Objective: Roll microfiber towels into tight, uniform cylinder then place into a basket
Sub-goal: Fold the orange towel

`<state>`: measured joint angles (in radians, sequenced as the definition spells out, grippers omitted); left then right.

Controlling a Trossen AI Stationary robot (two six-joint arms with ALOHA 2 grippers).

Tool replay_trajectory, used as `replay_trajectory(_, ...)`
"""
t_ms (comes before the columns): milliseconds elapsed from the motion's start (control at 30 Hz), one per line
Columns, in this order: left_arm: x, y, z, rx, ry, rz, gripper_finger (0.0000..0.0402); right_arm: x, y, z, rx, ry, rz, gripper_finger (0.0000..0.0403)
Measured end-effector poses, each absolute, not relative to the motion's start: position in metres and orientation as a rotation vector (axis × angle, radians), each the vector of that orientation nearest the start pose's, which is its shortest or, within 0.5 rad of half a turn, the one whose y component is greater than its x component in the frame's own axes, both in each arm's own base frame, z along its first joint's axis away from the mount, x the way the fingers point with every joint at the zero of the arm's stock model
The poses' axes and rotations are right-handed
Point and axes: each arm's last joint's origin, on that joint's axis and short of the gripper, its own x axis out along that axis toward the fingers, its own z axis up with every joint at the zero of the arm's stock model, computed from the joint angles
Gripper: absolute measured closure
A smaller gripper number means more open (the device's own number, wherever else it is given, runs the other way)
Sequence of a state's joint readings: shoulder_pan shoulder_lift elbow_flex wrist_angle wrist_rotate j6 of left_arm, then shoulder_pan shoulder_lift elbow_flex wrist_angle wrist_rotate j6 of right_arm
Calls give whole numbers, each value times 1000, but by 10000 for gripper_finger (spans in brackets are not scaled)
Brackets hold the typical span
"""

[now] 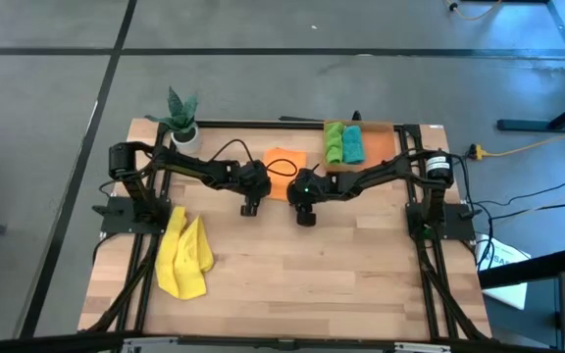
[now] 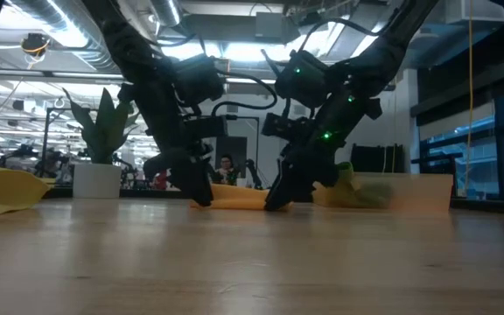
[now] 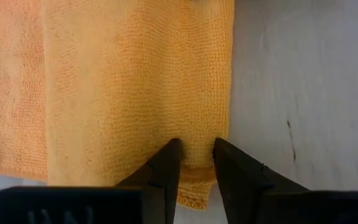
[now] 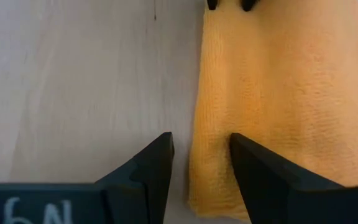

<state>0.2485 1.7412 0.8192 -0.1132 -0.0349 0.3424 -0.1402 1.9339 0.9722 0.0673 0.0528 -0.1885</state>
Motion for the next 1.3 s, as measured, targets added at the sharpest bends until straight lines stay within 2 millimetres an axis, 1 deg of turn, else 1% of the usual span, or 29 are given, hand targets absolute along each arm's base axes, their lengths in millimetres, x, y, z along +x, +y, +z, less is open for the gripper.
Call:
replay_trajectory(67,300,77,121,196,1068,75,323,360,-52,108,-107,909,-110,254)
replay_trajectory(133,300,77,121,195,1068,72,342,360,-52,108,-80,911,-125,278)
replay_trajectory(267,299,77,121,195,1072,71,389,359,-53,107,-55,916,-157,347)
replay_trajectory(333,299,76,121,184,1072,78,396,359,-53,107,-44,917,-168,383)
replay_trajectory(367,299,76,121,175,1072,83,396,359,-53,107,-37,917,-170,390)
replay_trajectory(433,299,76,120,147,1077,85,399,359,-53,107,-2,919,-161,390)
replay_trajectory(567,295,72,123,36,1110,57,401,359,-50,109,126,904,-98,396)
replay_trajectory(667,293,65,130,-43,1127,-2,401,358,-44,116,211,890,-51,396)
replay_trajectory(800,293,62,145,-112,1113,-69,401,356,-41,130,291,864,-12,399)
replay_trajectory(900,295,61,155,-189,1133,-63,401,355,-39,138,369,850,19,399)
replay_trajectory(967,296,63,160,-241,1142,-71,401,354,-38,142,419,842,34,399)
replay_trajectory(1067,298,68,167,-310,1125,-106,401,353,-42,143,491,846,11,399)
replay_trajectory(1200,301,78,176,-388,1108,-53,402,352,-49,143,606,846,-55,398)
replay_trajectory(1300,303,86,182,-393,1085,-24,401,351,-54,143,635,841,-90,398)
